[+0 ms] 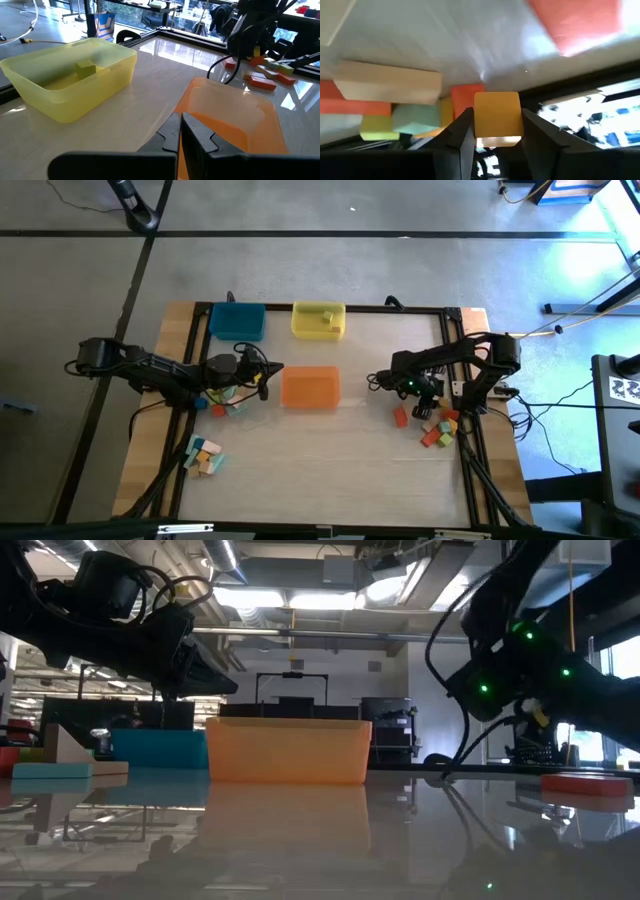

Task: Sort blocks by size
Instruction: Put the yellow square block into the yellow bin

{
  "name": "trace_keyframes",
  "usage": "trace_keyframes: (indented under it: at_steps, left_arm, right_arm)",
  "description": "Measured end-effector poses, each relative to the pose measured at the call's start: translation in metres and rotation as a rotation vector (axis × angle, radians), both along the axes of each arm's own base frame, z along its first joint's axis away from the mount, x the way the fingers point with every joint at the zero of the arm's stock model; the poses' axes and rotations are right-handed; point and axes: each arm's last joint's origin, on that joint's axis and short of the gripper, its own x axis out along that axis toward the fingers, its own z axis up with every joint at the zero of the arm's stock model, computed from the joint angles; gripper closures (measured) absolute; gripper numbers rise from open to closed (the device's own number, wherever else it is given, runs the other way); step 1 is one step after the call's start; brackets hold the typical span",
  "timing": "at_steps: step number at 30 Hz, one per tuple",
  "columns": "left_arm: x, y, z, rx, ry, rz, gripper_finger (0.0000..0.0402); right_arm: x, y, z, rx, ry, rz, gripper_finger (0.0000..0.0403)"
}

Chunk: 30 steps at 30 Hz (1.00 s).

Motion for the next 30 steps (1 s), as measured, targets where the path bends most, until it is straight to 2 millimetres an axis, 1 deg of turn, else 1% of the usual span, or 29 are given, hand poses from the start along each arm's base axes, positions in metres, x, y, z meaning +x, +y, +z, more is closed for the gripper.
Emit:
trace_keyframes:
  at_steps: [4,9,13,16,20,24,27,30]
  left_arm:
    - [0.000,0.000,0.000,0.000,0.000,0.000,0.0398]
    - [0.000,0.000,0.000,0.000,0.000,0.000,0.0398]
    - [0.000,0.000,0.000,0.000,0.000,0.000,0.0398]
    - [0.000,0.000,0.000,0.000,0.000,0.000,0.0398]
    - [0.000,0.000,0.000,0.000,0.000,0.000,0.0398]
    - [0.000,0.000,0.000,0.000,0.000,0.000,0.0398]
    - [0.000,0.000,0.000,0.000,0.000,0.000,0.0398]
    - [0.000,0.000,0.000,0.000,0.000,0.000,0.0398]
  right_arm:
    - [0.016,-0.005,0.018,-0.032,-0.034,0.063,0.0273]
    - [0.044,-0.012,0.044,-0.099,-0.178,0.166,0.0271]
    - [0.071,-0.020,0.062,-0.191,-0.368,0.285,0.0267]
    - [0.092,-0.030,0.070,-0.266,-0.555,0.366,0.0270]
    - [0.116,-0.051,0.074,-0.360,-0.801,0.444,0.0268]
    - [0.134,-0.081,0.083,-0.507,-1.020,0.470,0.0268]
    - [0.142,-0.105,0.093,-0.611,-1.179,0.457,0.0269]
    - [0.144,-0.127,0.103,-0.653,-1.335,0.437,0.0268]
